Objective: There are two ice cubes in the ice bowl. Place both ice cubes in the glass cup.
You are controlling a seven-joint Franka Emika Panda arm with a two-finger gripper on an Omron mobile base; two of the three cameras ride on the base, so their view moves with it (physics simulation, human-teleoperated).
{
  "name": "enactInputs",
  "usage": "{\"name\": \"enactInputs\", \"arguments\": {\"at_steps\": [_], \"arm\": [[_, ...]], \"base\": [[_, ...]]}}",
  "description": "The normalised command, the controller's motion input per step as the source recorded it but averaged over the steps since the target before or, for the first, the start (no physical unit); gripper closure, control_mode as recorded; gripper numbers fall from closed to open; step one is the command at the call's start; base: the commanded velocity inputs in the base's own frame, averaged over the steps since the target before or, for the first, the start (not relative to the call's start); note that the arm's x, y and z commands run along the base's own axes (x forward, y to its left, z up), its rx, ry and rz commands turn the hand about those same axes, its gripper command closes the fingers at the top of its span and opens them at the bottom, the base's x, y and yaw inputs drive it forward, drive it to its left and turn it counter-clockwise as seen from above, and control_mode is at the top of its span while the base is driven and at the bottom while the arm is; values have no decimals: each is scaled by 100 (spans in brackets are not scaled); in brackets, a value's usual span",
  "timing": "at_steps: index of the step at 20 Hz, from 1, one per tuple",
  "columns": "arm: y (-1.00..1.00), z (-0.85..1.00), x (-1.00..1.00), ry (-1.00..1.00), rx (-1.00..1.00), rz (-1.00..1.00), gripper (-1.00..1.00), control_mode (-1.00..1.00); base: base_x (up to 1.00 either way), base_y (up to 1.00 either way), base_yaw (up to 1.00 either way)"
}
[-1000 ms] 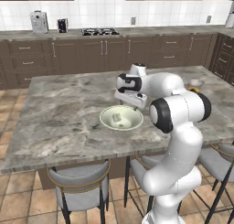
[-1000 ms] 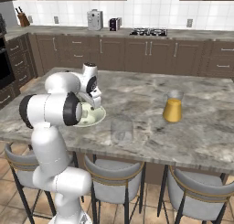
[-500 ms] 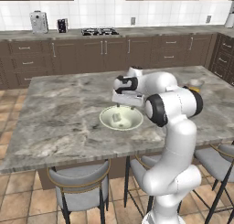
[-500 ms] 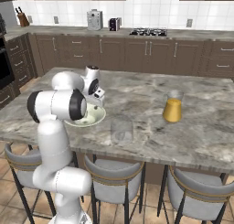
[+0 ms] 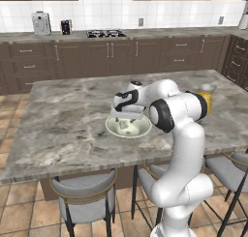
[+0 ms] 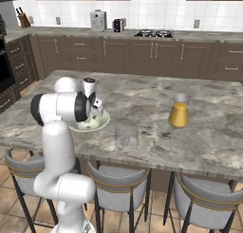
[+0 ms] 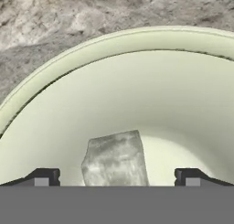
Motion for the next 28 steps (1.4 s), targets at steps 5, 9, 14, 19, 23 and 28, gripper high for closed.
{"name": "enactInputs", "arguments": {"at_steps": [5,9,14,19,23,28], "arm": [[10,-24,18,1,0,6,-100,-100],[0,-21,20,0,0,6,-100,-100],[0,-21,16,0,0,6,-100,-100],[0,-28,0,0,-2,7,100,-100],[0,-18,0,0,-1,5,100,-100],[0,7,-11,-2,1,1,100,-100]], "base": [[0,0,0],[0,0,0],[0,0,0],[0,0,0],[0,0,0],[0,0,0]]}}
